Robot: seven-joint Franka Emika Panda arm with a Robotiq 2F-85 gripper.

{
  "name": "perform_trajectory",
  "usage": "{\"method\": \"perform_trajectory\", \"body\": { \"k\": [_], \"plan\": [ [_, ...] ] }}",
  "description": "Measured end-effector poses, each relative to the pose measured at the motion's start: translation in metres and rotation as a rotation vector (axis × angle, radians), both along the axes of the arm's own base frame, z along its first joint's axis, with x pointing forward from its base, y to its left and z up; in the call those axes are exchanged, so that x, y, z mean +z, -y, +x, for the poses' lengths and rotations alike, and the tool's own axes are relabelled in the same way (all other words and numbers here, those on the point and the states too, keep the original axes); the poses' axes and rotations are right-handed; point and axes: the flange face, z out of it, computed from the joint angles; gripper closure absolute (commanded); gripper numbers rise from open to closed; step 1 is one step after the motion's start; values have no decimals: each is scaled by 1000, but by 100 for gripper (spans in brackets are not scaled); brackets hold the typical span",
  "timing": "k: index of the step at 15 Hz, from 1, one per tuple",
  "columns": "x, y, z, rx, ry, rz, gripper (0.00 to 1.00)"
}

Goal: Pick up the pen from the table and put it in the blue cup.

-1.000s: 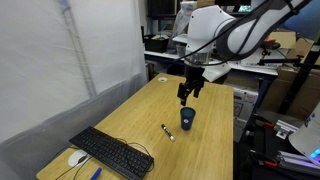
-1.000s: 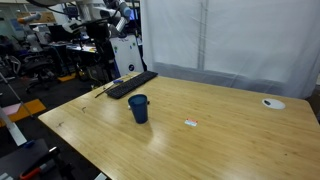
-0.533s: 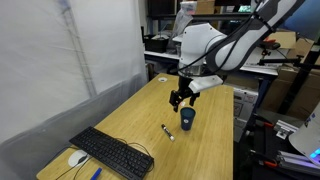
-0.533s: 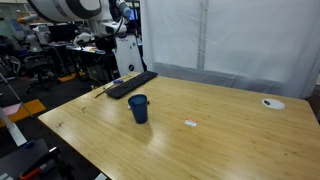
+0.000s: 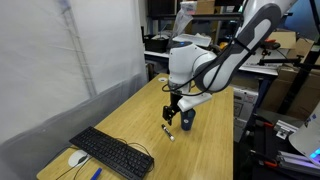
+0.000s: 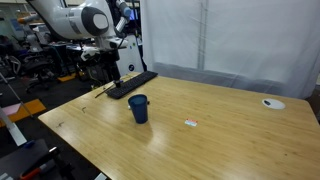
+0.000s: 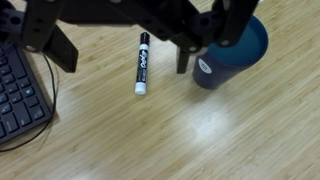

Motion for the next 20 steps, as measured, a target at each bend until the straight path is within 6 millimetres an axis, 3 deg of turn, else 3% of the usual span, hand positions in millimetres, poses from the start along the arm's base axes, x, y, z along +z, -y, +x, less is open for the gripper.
{"method": "perform_trajectory", "body": {
  "k": [3,12,17,20],
  "plan": [
    [-21,-6,10,20,4,-17,0],
    [-80,6,44,-29,2,-20,0],
    [-101,4,54,-63,-19,0,0],
    [-101,4,56,-70,-18,7,0]
  ]
}}
